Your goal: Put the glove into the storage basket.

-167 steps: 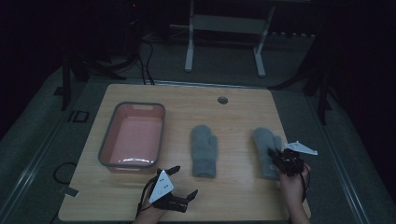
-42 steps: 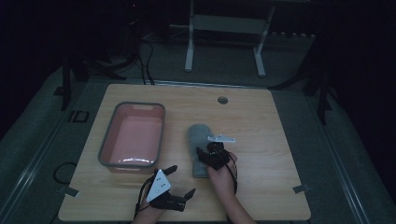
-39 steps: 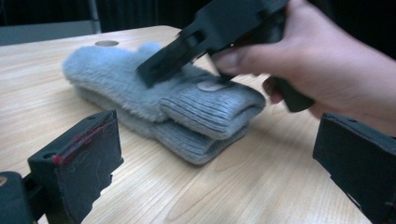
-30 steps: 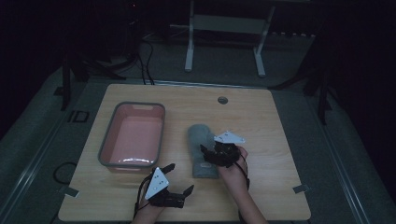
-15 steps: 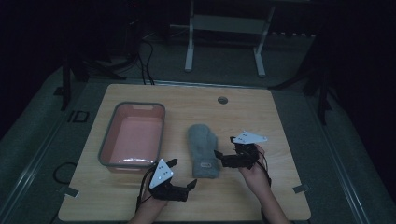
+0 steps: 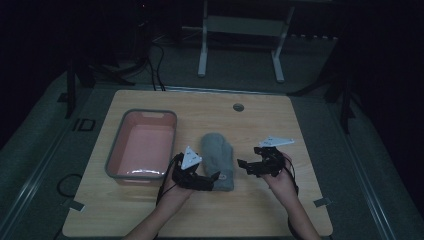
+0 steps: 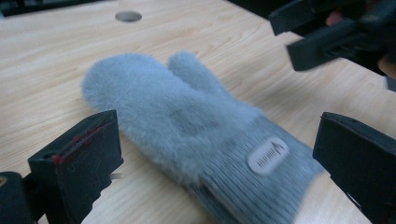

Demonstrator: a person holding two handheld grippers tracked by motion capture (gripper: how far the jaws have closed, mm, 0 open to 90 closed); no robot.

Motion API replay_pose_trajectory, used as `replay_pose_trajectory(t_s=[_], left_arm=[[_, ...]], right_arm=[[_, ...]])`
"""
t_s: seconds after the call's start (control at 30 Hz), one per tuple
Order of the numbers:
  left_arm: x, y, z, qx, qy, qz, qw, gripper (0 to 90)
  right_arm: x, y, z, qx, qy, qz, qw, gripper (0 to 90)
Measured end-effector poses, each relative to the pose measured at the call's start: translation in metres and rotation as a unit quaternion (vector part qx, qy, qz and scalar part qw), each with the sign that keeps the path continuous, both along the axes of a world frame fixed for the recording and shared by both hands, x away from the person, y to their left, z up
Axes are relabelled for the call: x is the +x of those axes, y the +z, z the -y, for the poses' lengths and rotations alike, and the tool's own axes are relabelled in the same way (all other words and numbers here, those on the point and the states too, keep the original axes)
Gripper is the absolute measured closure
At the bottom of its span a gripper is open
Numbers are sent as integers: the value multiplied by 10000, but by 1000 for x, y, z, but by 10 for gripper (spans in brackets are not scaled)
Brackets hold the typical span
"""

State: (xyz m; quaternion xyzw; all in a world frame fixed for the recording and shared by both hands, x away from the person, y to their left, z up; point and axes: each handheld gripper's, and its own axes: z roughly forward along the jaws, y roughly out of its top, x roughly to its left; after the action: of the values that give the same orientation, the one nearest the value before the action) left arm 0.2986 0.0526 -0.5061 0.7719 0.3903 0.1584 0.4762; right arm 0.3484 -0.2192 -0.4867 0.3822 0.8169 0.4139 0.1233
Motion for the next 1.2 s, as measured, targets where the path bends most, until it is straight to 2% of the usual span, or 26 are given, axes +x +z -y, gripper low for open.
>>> replay_pose_trajectory(t_s=[0.1, 0.17, 0.23, 0.27, 0.33, 0.4, 0.47, 0.53, 0.57, 0.6, 0.63, 0.77, 0.8, 0.87, 0.97, 1.03, 1.07, 1.1, 1.17, 1.2], left_arm=[[13, 2, 8, 169, 94, -215, 9996, 18], [22, 3, 11, 240, 265, -301, 9989, 68], [30, 3, 15, 332, 319, -462, 9979, 75], [35, 2, 16, 330, 374, -570, 9971, 104], [42, -2, 18, 485, 510, -750, 9947, 148], [52, -8, 17, 449, 647, -1006, 9918, 156], [59, -14, 14, 520, 749, -1114, 9896, 156], [65, -20, 12, 440, 779, -1326, 9871, 156], [65, -20, 12, 440, 779, -1326, 9871, 156], [68, -23, 11, 421, 738, -1465, 9856, 156], [69, -24, 10, 464, 721, -1479, 9853, 156], [74, -30, 11, 546, 565, -1625, 9836, 156], [75, -33, 12, 560, 553, -1696, 9824, 156], [76, -38, 14, 565, 475, -1746, 9819, 156], [80, -44, 14, 461, 387, -1833, 9812, 160], [82, -45, 12, 327, 128, -1943, 9803, 256], [83, -45, 13, 256, 20, -1982, 9798, 332], [83, -45, 13, 270, -74, -1981, 9798, 409], [85, -45, 14, 263, -187, -1990, 9795, 493], [86, -46, 14, 195, -245, -2035, 9786, 529]], right_arm=[[4, -2, -4, -28, 8, -47, 10000, 132], [6, -3, -8, -75, 24, -48, 10000, 139], [8, -6, -13, -176, 71, -58, 9998, 159], [9, -8, -16, -238, 83, -62, 9997, 199], [12, -12, -20, -297, 126, -103, 9994, 231], [15, -16, -25, -338, 192, -171, 9991, 338], [16, -21, -30, -357, 224, -221, 9989, 348], [18, -25, -34, -340, 292, -338, 9984, 400], [18, -25, -34, -340, 292, -338, 9984, 400], [20, -27, -36, -309, 319, -458, 9980, 402], [22, -31, -40, -294, 355, -602, 9971, 417], [29, -40, -45, -494, 251, -766, 9955, 396], [30, -42, -45, -534, 243, -820, 9949, 395], [34, -47, -47, -695, 215, -931, 9930, 381], [38, -51, -50, -723, 352, -1062, 9911, 412], [42, -53, -49, -625, 510, -1220, 9892, 454], [43, -54, -49, -609, 539, -1251, 9888, 488], [45, -54, -49, -547, 612, -1328, 9877, 536], [45, -55, -51, -561, 637, -1270, 9883, 568], [44, -55, -52, -537, 654, -1277, 9882, 605]])
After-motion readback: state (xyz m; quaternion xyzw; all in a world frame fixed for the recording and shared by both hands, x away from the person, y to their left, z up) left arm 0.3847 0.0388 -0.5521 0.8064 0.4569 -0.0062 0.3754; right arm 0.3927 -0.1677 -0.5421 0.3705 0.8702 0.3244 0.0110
